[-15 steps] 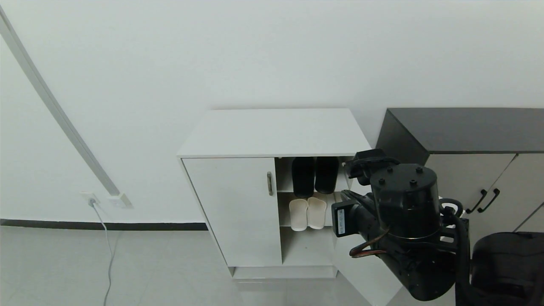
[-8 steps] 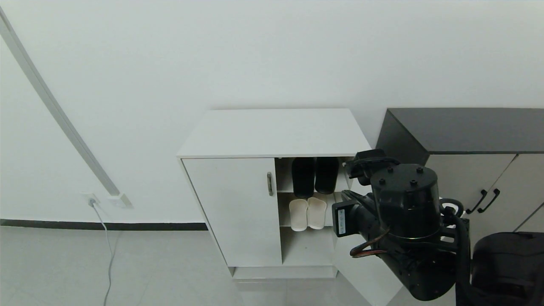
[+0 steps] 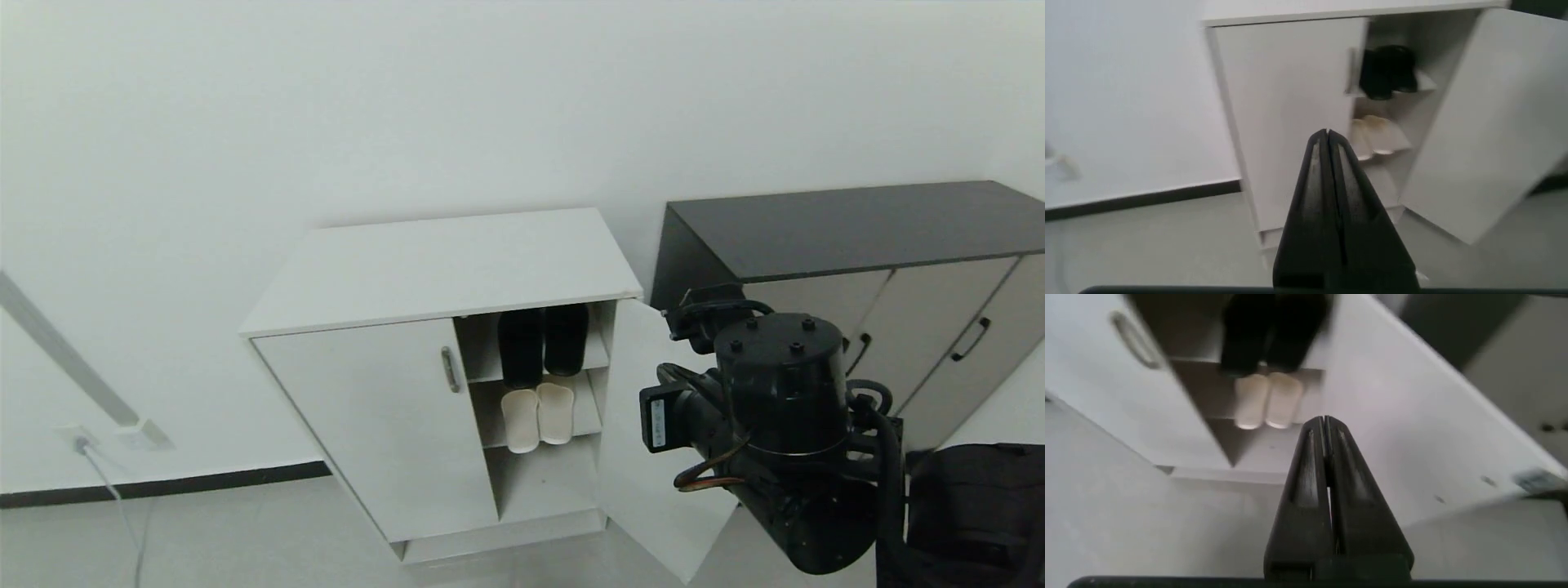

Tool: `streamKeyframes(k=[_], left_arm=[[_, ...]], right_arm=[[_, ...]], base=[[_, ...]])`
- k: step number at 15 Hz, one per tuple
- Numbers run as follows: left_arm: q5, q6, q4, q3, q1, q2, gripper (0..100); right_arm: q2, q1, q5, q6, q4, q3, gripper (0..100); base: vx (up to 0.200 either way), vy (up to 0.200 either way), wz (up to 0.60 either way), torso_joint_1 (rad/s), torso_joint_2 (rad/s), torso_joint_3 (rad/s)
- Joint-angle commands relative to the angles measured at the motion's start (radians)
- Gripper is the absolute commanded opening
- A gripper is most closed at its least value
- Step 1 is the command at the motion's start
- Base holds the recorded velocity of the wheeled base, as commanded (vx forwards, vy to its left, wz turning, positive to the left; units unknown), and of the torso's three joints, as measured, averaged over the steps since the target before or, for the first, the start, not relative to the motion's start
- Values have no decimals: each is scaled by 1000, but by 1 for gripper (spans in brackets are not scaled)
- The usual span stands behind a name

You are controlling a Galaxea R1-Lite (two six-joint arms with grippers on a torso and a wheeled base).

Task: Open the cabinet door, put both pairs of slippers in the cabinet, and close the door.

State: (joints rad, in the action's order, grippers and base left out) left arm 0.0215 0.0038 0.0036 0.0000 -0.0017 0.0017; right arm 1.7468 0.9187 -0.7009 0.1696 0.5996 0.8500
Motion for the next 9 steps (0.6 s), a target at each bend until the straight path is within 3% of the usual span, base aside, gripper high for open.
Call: streamKeyframes(k=[1,9], left_arm=[[0,1,-1,0,0,1,0],[0,1,1,0,0,1,0]], right_arm=[[2,-4,0,-1,0,0,0],[2,-4,0,-4,0,0,0]], base=[[0,0,0,0,0,0],[0,0,0,0,0,0]])
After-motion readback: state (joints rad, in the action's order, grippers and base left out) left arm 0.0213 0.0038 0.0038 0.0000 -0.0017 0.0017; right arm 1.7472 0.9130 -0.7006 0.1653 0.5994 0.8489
